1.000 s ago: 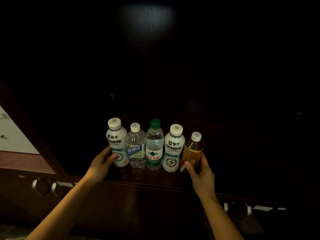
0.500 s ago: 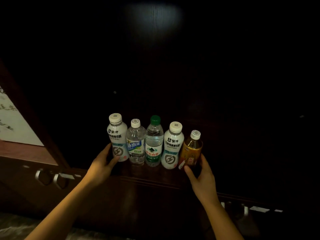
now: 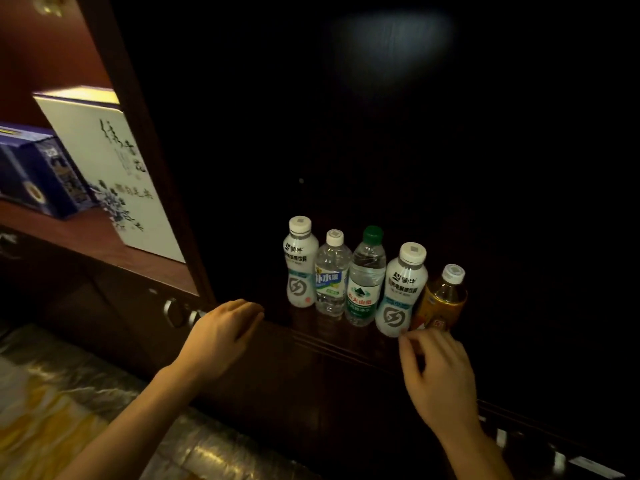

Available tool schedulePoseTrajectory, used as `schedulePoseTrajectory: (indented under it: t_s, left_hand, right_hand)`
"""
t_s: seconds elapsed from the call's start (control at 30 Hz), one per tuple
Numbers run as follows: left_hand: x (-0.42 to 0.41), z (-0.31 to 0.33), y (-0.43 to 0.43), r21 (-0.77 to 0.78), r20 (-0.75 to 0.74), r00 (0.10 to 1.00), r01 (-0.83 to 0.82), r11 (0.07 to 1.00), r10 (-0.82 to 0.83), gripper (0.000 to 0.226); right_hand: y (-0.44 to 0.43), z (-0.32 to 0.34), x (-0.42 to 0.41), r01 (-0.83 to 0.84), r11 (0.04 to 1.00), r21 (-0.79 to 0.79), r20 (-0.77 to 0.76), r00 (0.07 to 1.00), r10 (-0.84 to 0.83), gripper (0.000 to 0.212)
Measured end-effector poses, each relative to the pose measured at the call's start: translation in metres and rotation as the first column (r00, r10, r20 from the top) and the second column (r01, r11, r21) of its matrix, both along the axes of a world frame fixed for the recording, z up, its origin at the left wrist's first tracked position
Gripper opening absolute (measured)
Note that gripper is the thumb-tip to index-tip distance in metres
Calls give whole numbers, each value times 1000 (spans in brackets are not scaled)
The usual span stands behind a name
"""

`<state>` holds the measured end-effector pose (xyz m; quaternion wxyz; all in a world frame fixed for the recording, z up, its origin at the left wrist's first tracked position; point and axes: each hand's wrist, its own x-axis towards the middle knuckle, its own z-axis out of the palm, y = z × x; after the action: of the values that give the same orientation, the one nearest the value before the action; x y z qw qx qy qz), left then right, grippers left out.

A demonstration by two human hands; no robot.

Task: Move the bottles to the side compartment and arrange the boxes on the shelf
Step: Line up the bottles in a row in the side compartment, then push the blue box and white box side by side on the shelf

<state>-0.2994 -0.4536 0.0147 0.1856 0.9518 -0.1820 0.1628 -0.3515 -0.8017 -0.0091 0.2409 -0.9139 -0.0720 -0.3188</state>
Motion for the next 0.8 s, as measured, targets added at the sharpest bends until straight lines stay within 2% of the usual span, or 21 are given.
schedulePoseTrajectory:
  t_s: [0.1, 0.37, 0.5, 0.8]
  left_hand:
    - [-10, 9, 16, -15, 20, 1000, 10, 1000, -10, 24]
    - [-52, 32, 109, -155, 49, 994, -87, 984, 95, 25]
    - [-76, 33, 176, -202, 57, 976, -197, 959, 212, 1]
    - [-124, 20, 309, -287, 26, 933, -336, 897, 358, 7]
  right_hand:
    - [30, 14, 4, -79, 995, -57, -38, 996, 76, 7]
    - [153, 45, 8, -227, 973, -36, -159, 963, 219, 4]
    - [228, 61, 10, -327, 942, -75, -169, 935, 312, 4]
    - [363, 68, -3, -435, 895, -99, -178, 893, 414, 5]
